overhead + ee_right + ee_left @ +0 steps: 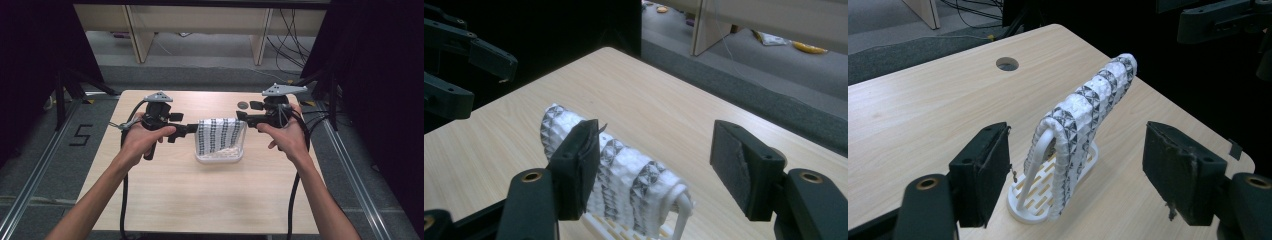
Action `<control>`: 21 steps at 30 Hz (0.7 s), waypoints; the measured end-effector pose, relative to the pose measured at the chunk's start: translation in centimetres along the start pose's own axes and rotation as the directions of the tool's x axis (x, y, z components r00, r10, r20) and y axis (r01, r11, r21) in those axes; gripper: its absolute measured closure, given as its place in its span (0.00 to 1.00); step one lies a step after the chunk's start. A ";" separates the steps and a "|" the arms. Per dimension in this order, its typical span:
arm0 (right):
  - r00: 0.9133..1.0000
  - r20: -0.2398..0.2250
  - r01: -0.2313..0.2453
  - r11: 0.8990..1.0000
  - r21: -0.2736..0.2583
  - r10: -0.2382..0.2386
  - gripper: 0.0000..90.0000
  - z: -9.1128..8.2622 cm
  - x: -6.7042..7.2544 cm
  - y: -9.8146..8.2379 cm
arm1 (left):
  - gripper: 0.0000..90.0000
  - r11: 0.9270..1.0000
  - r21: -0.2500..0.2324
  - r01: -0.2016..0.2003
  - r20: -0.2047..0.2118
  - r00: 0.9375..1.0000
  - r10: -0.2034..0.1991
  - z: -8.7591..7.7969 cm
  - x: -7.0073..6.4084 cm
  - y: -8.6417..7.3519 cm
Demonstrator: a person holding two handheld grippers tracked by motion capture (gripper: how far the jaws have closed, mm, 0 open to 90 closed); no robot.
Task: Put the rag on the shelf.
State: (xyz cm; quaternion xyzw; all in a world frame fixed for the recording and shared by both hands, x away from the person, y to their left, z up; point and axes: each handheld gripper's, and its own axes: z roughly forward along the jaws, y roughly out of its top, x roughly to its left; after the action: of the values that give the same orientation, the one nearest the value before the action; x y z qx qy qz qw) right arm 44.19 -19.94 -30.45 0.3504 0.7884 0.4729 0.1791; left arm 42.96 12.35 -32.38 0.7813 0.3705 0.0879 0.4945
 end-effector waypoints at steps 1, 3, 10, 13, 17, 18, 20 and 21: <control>1.000 0.003 -0.012 1.000 -0.003 0.012 0.42 -0.1 0.2 -0.1 | 0.29 1.000 -0.002 0.004 0.000 1.000 -0.004 -0.1 -0.1 -0.1; 1.000 0.003 0.010 1.000 -0.007 -0.010 0.42 -0.2 0.2 -0.2 | 0.29 1.000 0.000 -0.002 0.003 1.000 0.002 -0.1 -0.1 -0.2; 1.000 -0.009 0.001 1.000 -0.004 -0.001 0.41 -0.5 0.4 -0.5 | 0.29 1.000 -0.008 -0.001 0.013 1.000 0.001 -0.5 -0.3 -0.8; 1.000 -0.004 -0.003 1.000 -0.016 0.003 0.41 -0.6 0.5 -0.6 | 0.28 1.000 -0.010 -0.002 0.016 1.000 0.002 -0.6 -0.4 -1.0; 1.000 -0.010 -0.011 1.000 -0.005 0.011 0.40 -0.8 0.6 -0.8 | 0.28 1.000 -0.013 0.000 0.017 1.000 0.001 -0.8 -0.5 -1.3; 1.000 -0.013 -0.020 1.000 -0.009 0.020 0.40 -0.8 0.7 -0.9 | 0.28 1.000 -0.014 -0.001 0.017 1.000 0.001 -0.9 -0.5 -1.4; 1.000 -0.017 -0.004 1.000 -0.009 0.004 0.39 -0.8 0.7 -0.9 | 0.28 1.000 -0.014 0.000 0.019 1.000 0.000 -0.9 -0.5 -1.5; 1.000 -0.014 -0.003 1.000 -0.008 0.003 0.39 -0.9 0.7 -1.0 | 0.28 1.000 -0.018 0.001 0.021 1.000 0.000 -0.9 -0.6 -1.5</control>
State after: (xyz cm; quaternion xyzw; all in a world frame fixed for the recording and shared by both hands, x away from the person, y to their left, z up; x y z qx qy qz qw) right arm 42.78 -20.29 -30.82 0.3475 0.7872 0.4787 0.1742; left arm 41.36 12.97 -33.09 0.7777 0.3645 0.0828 0.5054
